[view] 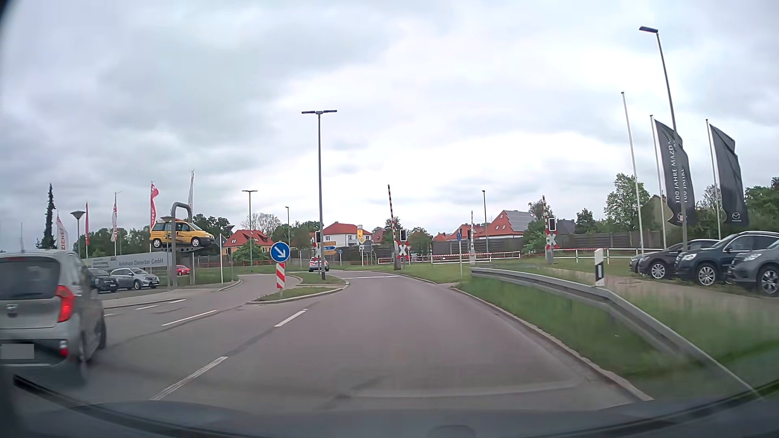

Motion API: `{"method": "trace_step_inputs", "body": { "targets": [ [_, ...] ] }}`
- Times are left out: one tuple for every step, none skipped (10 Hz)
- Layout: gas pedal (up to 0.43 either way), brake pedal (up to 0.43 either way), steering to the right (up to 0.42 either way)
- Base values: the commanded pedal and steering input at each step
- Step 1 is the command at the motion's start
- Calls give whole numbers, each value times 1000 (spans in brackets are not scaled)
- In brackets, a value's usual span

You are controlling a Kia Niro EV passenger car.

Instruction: Follow the waypoints while adhering to traffic rules and regulations

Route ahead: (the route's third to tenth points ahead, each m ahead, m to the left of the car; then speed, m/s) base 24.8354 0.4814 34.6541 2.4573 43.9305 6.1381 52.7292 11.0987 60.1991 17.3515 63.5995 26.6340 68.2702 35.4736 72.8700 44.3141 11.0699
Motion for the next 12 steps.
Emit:
{"method": "trace_step_inputs", "body": {
  "targets": [
    [118,0,-11],
    [118,0,-12],
    [118,0,-13],
    [118,0,-16],
    [110,0,-18],
    [110,0,-21],
    [98,0,-25],
    [98,0,-29],
    [98,0,-32],
    [98,0,-33],
    [98,0,-35],
    [98,0,-40]
  ]
}}
